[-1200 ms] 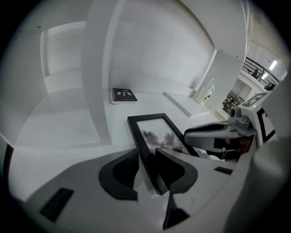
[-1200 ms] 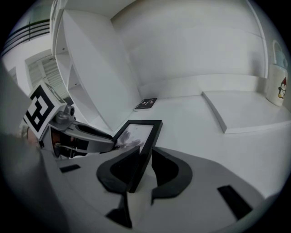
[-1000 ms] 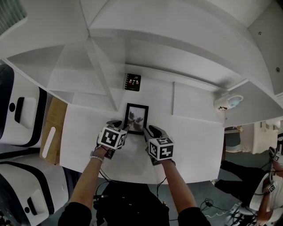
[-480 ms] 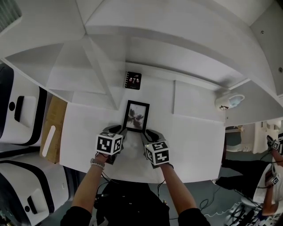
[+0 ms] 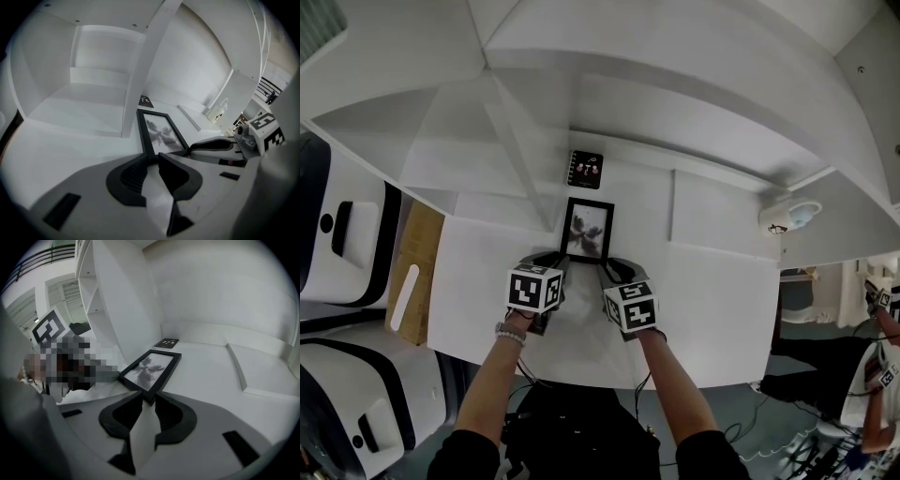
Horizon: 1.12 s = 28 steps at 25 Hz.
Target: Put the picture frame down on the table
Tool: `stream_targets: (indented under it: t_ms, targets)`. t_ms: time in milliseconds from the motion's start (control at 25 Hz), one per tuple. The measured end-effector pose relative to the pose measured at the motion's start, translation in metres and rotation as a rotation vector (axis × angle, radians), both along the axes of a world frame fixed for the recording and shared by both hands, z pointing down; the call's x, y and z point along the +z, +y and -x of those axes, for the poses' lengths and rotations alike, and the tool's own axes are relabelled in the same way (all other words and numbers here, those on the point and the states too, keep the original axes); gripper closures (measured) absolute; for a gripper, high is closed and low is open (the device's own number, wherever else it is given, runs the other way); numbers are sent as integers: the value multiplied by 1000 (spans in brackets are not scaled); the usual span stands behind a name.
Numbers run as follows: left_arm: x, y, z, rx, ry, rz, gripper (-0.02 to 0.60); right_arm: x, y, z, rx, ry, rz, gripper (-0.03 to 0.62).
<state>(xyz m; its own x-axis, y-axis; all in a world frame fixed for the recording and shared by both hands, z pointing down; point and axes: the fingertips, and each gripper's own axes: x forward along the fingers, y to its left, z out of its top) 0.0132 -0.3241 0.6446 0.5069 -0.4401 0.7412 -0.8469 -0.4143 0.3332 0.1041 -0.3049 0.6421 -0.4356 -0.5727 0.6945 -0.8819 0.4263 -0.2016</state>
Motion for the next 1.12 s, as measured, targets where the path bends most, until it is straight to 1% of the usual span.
stream_targets:
  t_ms: [120,240,400,440,480,520,680,760,800,960,1120]
  targets:
    - [-1,-5,1,-12,7,-9,503,0,-5,1,7,-6,-11,506]
    - [-5,-4,3,-25,36,-20,503,-5,-5,1,5,-41,-34,505]
    - [-17,3,10,-45,52,-58,505,-20,1,-7,62,-91,-80,505]
    - [-21,6,13,-52,48,-75,527,-25,3,-10,76,-95,-94,505]
    - [-26,8,16,-56,44,-94,570,-30,7,-12,87,-98,-111,505]
    - [-32,11,18,-55,41,-115,580,-36,10,-13,95,-102,-128,505]
    - [-61,22,20,-8,41,-206,580,-64,24,-19,137,-114,-197,508]
    - [-80,27,21,11,35,-257,580,-79,32,-23,164,-116,-228,579]
    - [-90,30,20,20,31,-283,580,-87,35,-24,173,-122,-242,591]
    - [-133,39,18,51,22,-396,580,-123,47,-26,174,-124,-318,591]
    - [-171,54,19,60,17,-486,580,-161,62,-31,181,-92,-403,591]
